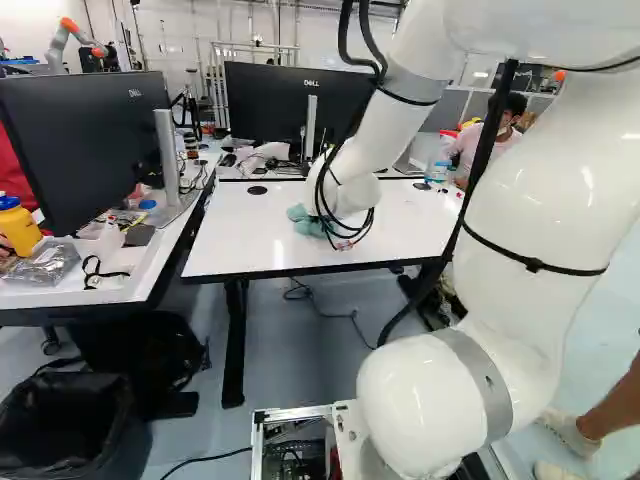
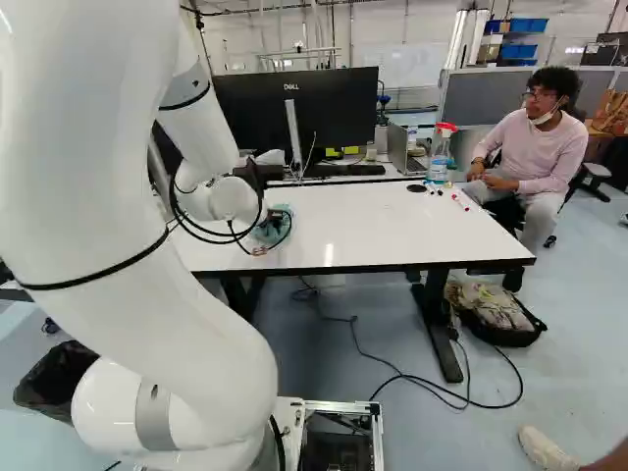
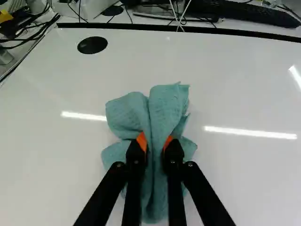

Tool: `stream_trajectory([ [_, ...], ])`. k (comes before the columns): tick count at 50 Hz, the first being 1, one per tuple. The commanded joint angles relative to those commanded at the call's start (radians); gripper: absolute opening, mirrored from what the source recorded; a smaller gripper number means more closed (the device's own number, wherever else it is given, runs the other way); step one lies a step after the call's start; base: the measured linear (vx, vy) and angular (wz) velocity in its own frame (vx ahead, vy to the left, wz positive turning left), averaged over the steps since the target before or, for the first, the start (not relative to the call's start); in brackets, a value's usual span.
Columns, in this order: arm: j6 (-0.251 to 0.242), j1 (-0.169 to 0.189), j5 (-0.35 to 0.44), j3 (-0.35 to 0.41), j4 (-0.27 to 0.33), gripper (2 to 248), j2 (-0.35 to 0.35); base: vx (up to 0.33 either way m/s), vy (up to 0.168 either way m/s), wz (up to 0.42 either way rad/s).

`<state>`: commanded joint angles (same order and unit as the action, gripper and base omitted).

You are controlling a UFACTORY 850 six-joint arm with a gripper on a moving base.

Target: Clean the table with the green towel

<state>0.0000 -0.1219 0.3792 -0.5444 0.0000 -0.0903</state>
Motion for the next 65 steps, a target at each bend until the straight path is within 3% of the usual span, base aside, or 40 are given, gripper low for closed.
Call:
stream_trajectory([
  [8,0.000,0.026,0.000,-0.004,0.000,55,-0.003,0.000,0.000,0.000],
  [33,0.000,0.026,-0.006,0.007,0.000,55,0.041,0.000,0.000,0.000],
  [65,0.000,0.000,-0.140,0.007,0.000,55,0.126,0.000,0.000,0.000],
])
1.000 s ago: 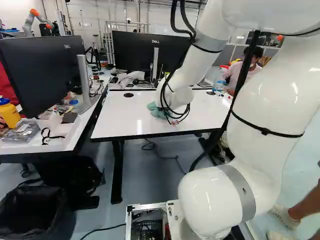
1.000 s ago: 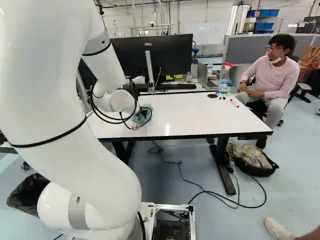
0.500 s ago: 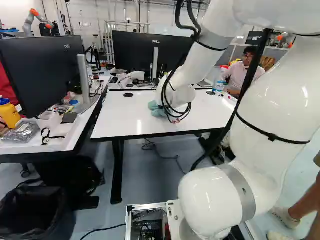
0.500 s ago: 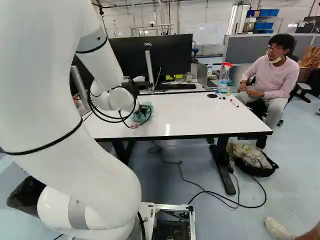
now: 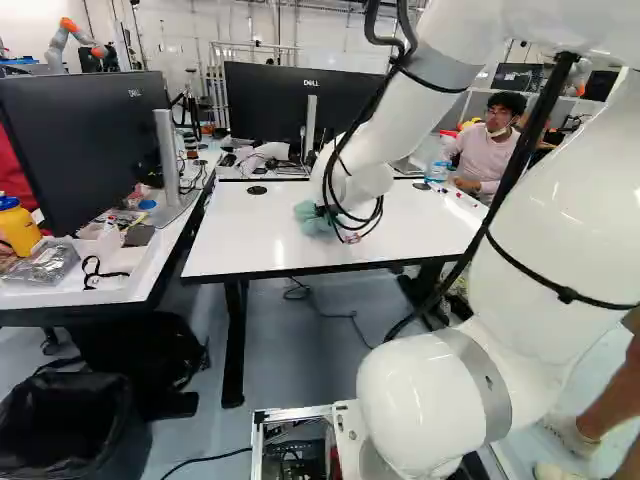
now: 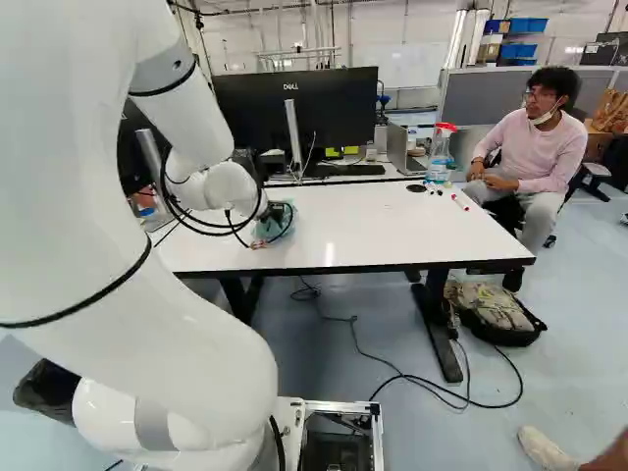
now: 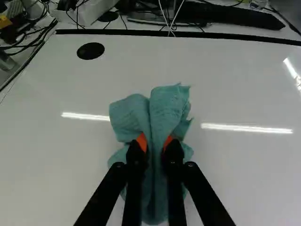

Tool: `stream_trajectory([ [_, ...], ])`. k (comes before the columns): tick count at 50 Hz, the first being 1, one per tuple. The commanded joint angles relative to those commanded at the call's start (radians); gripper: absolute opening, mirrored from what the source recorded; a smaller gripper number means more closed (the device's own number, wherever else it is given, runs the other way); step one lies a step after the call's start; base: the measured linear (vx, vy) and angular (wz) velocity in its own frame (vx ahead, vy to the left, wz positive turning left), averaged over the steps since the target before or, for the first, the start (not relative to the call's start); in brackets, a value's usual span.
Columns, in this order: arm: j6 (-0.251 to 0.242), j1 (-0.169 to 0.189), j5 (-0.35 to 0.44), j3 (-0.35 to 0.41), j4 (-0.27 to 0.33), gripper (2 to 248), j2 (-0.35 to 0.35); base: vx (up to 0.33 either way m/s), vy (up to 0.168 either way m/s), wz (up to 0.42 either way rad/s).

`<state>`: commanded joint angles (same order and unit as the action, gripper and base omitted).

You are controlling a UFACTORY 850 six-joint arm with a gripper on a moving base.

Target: Clean the table with the green towel

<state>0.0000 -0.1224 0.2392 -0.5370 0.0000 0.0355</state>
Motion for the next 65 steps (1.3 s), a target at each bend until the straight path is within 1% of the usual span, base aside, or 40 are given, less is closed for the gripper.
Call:
stream_trajectory([
  [9,0.000,-0.011,-0.059,-0.013,0.000,55,0.012,0.000,0.000,0.000],
  [31,0.000,-0.029,-0.234,-0.044,0.000,55,0.041,0.000,0.000,0.000],
  [48,0.000,-0.045,-0.371,-0.046,0.000,55,0.089,0.000,0.000,0.000],
  [65,0.000,-0.048,-0.508,-0.041,0.000,55,0.147,0.000,0.000,0.000],
])
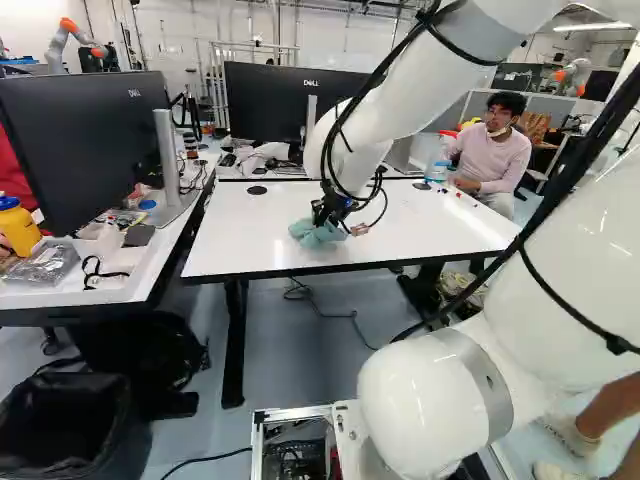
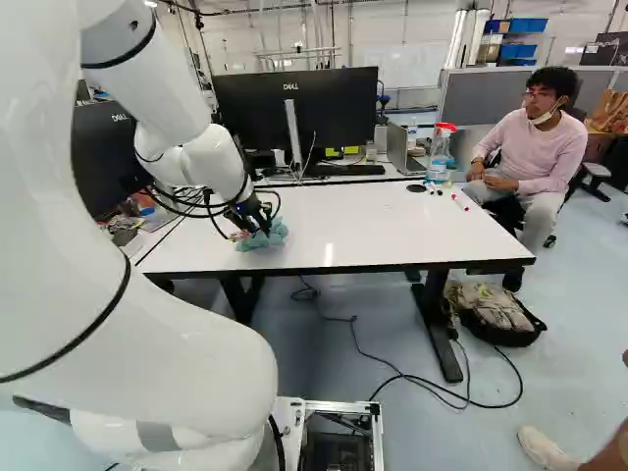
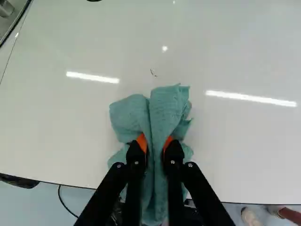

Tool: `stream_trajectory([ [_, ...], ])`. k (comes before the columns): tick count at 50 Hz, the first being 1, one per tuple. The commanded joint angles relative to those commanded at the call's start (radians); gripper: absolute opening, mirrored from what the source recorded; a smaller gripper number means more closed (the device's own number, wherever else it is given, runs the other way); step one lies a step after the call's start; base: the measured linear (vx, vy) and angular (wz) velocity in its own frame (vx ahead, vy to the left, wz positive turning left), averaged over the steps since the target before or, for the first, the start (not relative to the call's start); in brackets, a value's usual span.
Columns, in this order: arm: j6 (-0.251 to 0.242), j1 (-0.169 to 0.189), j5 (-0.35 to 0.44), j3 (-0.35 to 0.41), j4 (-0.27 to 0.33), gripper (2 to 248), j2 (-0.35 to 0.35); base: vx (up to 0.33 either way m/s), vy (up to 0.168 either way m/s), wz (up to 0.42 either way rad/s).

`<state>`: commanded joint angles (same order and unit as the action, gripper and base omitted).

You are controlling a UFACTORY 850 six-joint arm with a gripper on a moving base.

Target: Clean the table with the green towel

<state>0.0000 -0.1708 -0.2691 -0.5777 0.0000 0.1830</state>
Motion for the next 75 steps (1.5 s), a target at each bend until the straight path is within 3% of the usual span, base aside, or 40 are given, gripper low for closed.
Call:
stream_trajectory([
  [22,0.000,0.000,-0.135,0.001,0.000,55,0.004,0.000,0.000,0.000],
  [58,0.000,0.000,-0.133,0.001,0.000,55,0.004,0.000,0.000,0.000],
  [75,0.000,0.009,-0.058,-0.027,0.000,55,-0.027,0.000,0.000,0.000],
])
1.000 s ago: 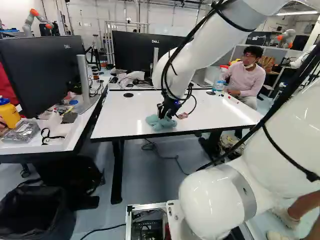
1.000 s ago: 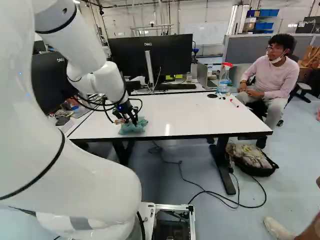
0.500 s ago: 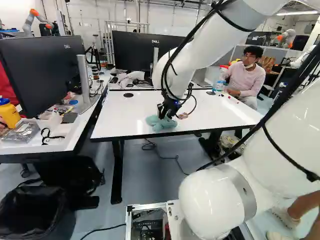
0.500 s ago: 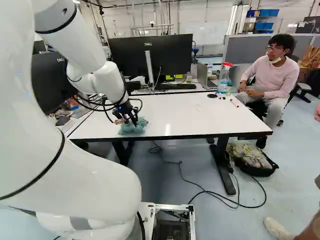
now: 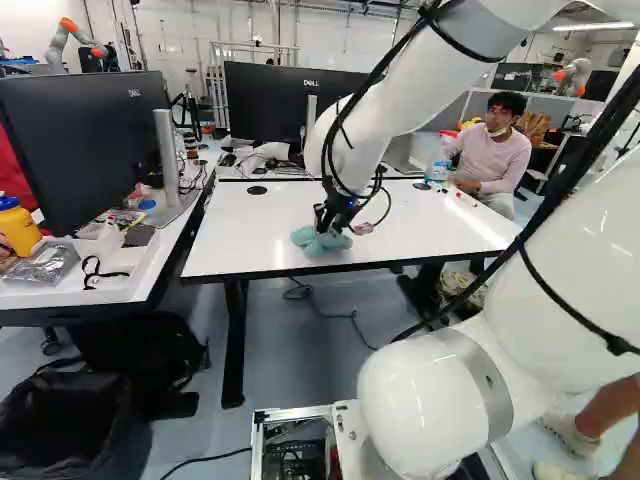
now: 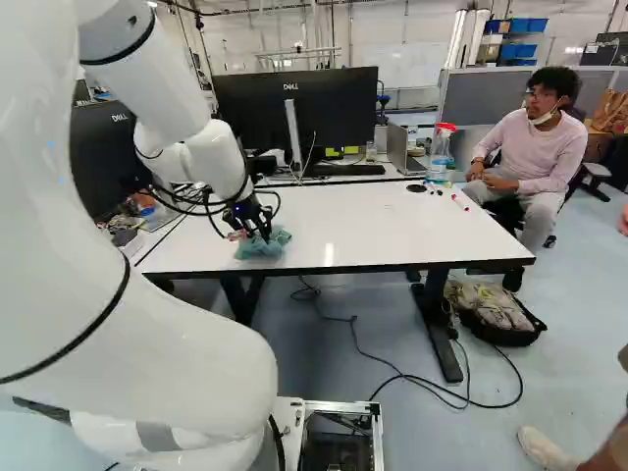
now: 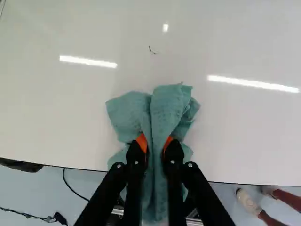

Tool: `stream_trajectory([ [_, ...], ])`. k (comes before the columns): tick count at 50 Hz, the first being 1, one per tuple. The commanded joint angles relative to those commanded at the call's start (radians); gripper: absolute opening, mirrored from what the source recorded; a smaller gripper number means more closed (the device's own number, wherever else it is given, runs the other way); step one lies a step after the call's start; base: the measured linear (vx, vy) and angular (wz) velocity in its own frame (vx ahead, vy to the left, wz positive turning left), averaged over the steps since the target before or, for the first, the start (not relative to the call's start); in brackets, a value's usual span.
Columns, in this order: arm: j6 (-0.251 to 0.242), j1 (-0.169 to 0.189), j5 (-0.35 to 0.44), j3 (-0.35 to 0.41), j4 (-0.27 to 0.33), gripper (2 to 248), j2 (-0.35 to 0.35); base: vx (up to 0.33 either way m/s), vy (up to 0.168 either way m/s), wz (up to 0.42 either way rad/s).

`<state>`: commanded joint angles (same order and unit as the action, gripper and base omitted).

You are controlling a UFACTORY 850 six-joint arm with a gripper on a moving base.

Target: Clean the table with the green towel

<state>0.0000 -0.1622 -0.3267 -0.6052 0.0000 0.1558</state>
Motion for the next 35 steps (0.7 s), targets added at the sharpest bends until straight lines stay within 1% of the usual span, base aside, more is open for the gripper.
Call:
stream_trajectory([
  [18,0.000,0.007,0.178,-0.040,0.000,55,-0.043,0.000,0.000,0.000],
  [28,0.000,0.003,0.283,-0.046,0.000,55,-0.049,0.000,0.000,0.000],
  [35,0.000,-0.008,0.351,-0.059,0.000,55,-0.073,0.000,0.000,0.000],
])
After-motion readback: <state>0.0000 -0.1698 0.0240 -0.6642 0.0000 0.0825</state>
